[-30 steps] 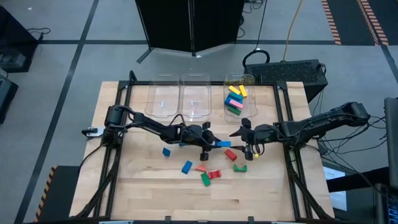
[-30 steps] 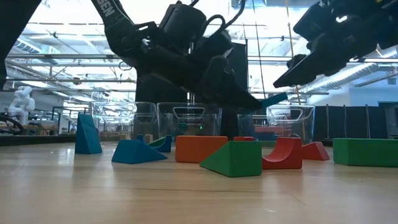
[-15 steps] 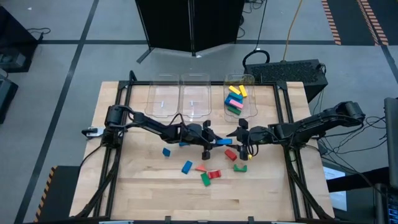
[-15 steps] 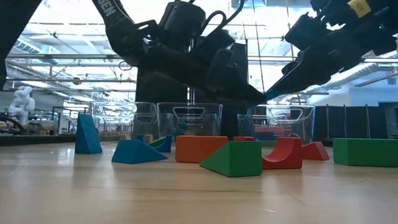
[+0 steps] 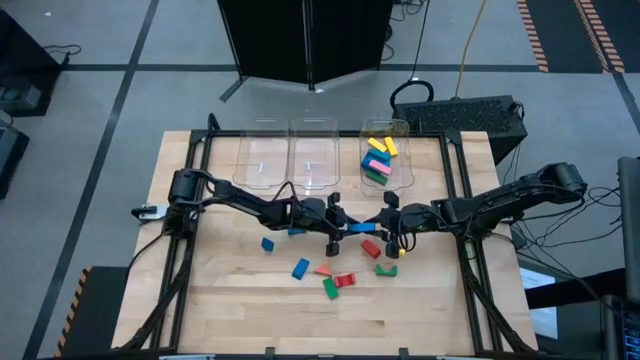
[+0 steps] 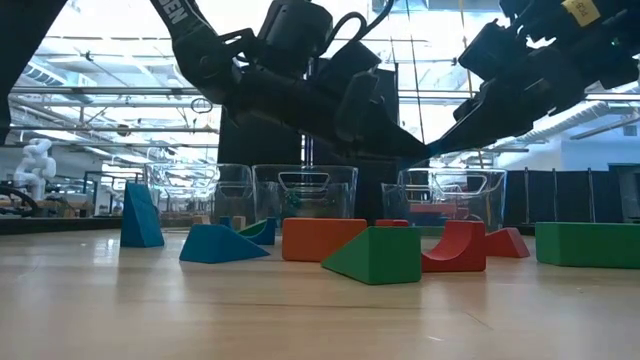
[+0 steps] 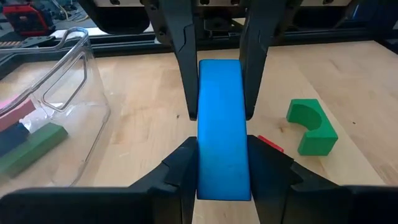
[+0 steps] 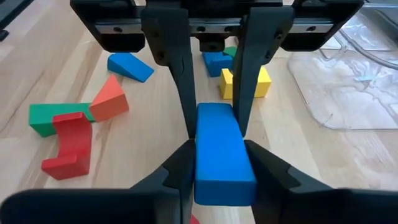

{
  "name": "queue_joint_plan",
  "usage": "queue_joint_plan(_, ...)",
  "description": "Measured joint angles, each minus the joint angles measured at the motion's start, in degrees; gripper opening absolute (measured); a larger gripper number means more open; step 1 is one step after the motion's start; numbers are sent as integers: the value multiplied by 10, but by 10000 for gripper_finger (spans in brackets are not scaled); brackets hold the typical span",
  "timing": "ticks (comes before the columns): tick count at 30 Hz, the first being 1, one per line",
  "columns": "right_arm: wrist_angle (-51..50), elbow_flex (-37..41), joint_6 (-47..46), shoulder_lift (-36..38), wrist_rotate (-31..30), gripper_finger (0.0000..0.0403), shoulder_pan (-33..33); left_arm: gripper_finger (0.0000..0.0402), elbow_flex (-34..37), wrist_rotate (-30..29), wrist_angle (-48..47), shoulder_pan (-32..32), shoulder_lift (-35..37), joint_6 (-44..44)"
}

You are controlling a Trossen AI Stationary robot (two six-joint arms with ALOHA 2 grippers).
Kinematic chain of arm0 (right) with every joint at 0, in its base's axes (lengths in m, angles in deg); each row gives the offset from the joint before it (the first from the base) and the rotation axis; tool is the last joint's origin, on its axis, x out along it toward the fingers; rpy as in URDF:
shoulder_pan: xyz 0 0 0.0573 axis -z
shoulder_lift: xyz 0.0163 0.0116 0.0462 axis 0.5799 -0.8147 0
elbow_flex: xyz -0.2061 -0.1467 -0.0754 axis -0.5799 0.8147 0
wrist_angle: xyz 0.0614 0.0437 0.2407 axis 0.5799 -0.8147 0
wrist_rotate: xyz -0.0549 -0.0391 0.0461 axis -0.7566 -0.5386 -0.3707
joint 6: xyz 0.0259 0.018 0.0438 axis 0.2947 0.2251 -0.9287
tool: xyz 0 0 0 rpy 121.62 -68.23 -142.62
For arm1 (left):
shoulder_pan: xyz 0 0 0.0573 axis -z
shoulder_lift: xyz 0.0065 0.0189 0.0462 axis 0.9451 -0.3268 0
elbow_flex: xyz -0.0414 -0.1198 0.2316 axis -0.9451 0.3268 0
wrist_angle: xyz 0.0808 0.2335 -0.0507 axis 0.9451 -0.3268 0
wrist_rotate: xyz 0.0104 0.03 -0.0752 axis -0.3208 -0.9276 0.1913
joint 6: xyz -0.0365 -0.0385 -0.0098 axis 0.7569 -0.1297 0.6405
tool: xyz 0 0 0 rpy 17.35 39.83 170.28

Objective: Sort blocks by size
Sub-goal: Put the blue rectangular block into the right transparent bin

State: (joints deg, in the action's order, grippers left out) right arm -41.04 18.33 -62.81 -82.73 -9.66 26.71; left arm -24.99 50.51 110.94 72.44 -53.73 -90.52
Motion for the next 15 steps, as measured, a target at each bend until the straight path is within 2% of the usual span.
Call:
queue_joint_plan(6, 1, 0, -1, 0, -1, 95, 0, 142, 0, 0, 0, 2, 0, 13)
queue_joint_plan(11, -1, 0, -1, 3, -1, 102, 0, 205, 0, 0, -15, 3, 13, 17)
queue_joint_plan(15, -11, 0, -2, 26, -1, 98, 0, 254, 0, 0, -81, 4, 56, 16)
